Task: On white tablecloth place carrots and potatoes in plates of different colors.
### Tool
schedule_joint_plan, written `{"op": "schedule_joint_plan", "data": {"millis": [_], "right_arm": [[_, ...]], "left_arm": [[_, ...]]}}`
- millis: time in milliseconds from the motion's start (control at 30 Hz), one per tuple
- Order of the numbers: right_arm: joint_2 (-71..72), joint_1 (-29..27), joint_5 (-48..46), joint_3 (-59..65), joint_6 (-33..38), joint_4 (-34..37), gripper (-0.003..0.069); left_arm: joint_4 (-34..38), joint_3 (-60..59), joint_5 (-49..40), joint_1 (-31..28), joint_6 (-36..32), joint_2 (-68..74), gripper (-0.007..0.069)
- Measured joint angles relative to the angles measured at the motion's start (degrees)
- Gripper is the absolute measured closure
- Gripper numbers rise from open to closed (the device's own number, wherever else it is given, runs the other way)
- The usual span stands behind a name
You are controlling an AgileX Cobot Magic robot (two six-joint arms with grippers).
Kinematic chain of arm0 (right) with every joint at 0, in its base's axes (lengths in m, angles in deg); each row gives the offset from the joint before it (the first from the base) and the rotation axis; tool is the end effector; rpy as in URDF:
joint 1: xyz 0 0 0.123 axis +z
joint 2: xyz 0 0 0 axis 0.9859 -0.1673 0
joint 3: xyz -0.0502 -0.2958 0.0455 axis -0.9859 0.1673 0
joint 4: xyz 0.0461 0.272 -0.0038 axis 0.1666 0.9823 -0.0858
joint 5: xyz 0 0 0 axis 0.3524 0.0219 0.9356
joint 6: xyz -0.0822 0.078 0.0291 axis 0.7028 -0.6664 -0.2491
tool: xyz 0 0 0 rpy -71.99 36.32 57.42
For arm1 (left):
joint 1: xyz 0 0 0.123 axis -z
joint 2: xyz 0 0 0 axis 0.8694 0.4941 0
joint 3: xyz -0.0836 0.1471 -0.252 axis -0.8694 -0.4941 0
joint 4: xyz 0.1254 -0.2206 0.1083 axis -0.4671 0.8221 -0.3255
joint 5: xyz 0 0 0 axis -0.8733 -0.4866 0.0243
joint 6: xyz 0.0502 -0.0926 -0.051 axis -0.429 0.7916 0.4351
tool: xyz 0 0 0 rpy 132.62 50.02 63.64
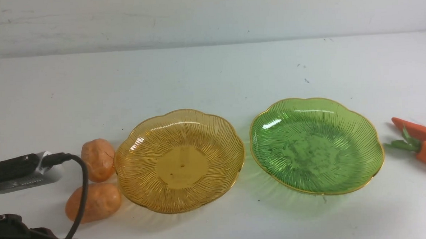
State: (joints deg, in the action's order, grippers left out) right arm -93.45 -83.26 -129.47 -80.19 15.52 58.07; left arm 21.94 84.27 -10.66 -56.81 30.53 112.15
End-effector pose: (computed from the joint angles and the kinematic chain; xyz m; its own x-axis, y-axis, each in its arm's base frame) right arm 0.3328 -0.0393 0.2380 -0.9936 0.1053 -0.0398 0.1111 0.9752 -0.1912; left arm 0.1544 -0.0480 0.2541 -0.9057 -0.1256 -0.4049 0.0387 0.9266 -0.3740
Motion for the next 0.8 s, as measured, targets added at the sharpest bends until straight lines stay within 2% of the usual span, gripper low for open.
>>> {"op": "schedule_joint_plan", "data": {"millis": [133, 300, 367, 433, 500, 667, 733, 800], "right_arm": [[-10.0, -2.2, 1.0, -8.7, 5.8, 4.6, 0.0669], [-13.3, -2.3, 0.7, -9.7, 9.9, 5.9, 0.0647], [-13.3, -2.3, 0.6, -9.7, 10.7, 5.6, 0.0615], [-13.4, -2.3, 0.6, -9.7, 13.0, 5.6, 0.0543], [-13.5, -2.3, 0.6, -9.7, 14.4, 5.7, 0.0505], [-16.1, -2.3, 0.6, -9.7, 20.8, 3.9, 0.0245], [-17.1, -2.3, 0.6, -9.7, 21.4, 1.9, 0.0184], [-18.0, -2.3, 0.6, -9.7, 21.7, 0.8, 0.0159]], "left_arm": [[-0.4, 0.0, -1.1, 0.0, -0.4, 0.1, 0.0613], [-1.2, 0.0, -1.3, 0.0, -0.5, 0.1, 0.0557], [-1.3, 0.0, -1.3, 0.0, -0.5, 0.1, 0.0526], [-1.4, 0.0, -1.1, 0.0, -0.5, 0.1, 0.0496], [-1.4, 0.0, -1.0, 0.0, -0.5, 0.1, 0.0478], [-1.4, 0.0, -0.8, 0.0, -0.5, 0.1, 0.0426], [-1.4, 0.0, -0.8, 0.0, -0.5, 0.1, 0.0417], [-1.4, 0.0, -0.8, 0.0, -0.5, 0.1, 0.0414]]}}
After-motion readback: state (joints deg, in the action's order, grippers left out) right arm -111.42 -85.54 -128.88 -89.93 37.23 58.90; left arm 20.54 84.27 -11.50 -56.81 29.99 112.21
